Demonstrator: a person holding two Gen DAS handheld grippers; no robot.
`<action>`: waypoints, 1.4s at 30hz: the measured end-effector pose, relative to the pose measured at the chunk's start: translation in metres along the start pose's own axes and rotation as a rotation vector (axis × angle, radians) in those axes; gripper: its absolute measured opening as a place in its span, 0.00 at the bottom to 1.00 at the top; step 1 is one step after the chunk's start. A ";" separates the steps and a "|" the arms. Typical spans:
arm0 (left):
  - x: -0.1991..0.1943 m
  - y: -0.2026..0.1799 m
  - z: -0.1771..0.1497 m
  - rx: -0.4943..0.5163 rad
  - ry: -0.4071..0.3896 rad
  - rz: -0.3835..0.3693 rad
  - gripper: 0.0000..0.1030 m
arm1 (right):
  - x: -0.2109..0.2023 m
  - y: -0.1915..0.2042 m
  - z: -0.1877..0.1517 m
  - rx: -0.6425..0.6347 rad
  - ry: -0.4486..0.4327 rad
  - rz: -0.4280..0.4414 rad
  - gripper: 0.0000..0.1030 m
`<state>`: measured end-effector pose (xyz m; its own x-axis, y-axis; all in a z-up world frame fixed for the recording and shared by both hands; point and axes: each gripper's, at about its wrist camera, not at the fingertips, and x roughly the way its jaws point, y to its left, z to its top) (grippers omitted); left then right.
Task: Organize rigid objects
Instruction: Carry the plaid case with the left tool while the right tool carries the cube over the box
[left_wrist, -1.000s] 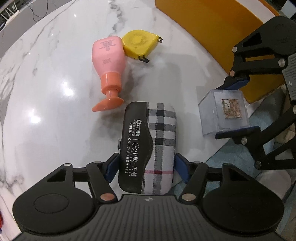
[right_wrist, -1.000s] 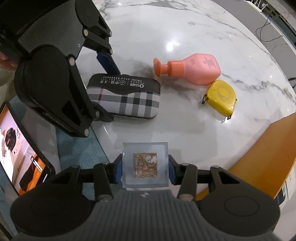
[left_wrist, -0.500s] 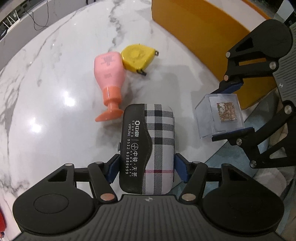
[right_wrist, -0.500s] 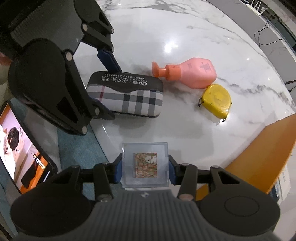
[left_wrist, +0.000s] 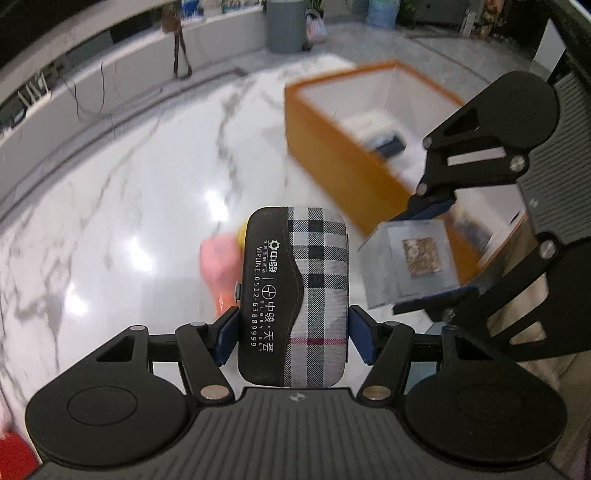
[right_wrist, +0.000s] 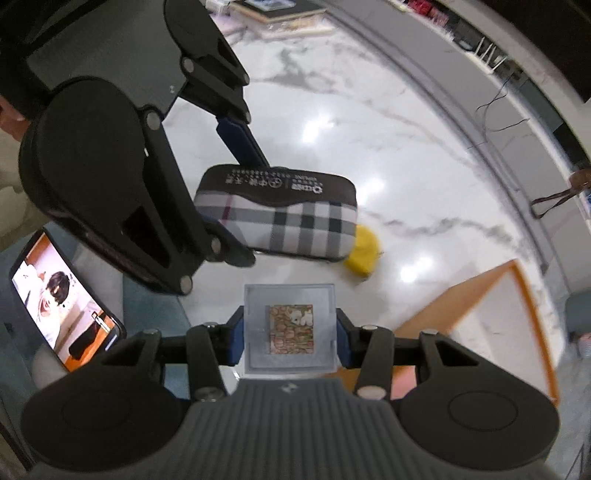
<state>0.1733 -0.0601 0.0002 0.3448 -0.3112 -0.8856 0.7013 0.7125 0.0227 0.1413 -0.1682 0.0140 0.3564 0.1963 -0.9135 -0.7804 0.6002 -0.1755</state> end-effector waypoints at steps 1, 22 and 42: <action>-0.007 -0.005 0.007 0.005 -0.014 0.003 0.70 | -0.008 -0.003 -0.001 0.001 -0.004 -0.016 0.45; 0.037 -0.105 0.118 0.057 -0.018 -0.168 0.70 | -0.030 -0.096 -0.136 -0.013 0.162 -0.145 0.45; 0.164 -0.086 0.156 -0.417 0.232 -0.281 0.70 | 0.041 -0.144 -0.159 -0.259 0.181 -0.013 0.45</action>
<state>0.2664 -0.2704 -0.0743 0.0005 -0.4122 -0.9111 0.4233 0.8255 -0.3733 0.1865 -0.3701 -0.0565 0.2877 0.0347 -0.9571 -0.8895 0.3800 -0.2536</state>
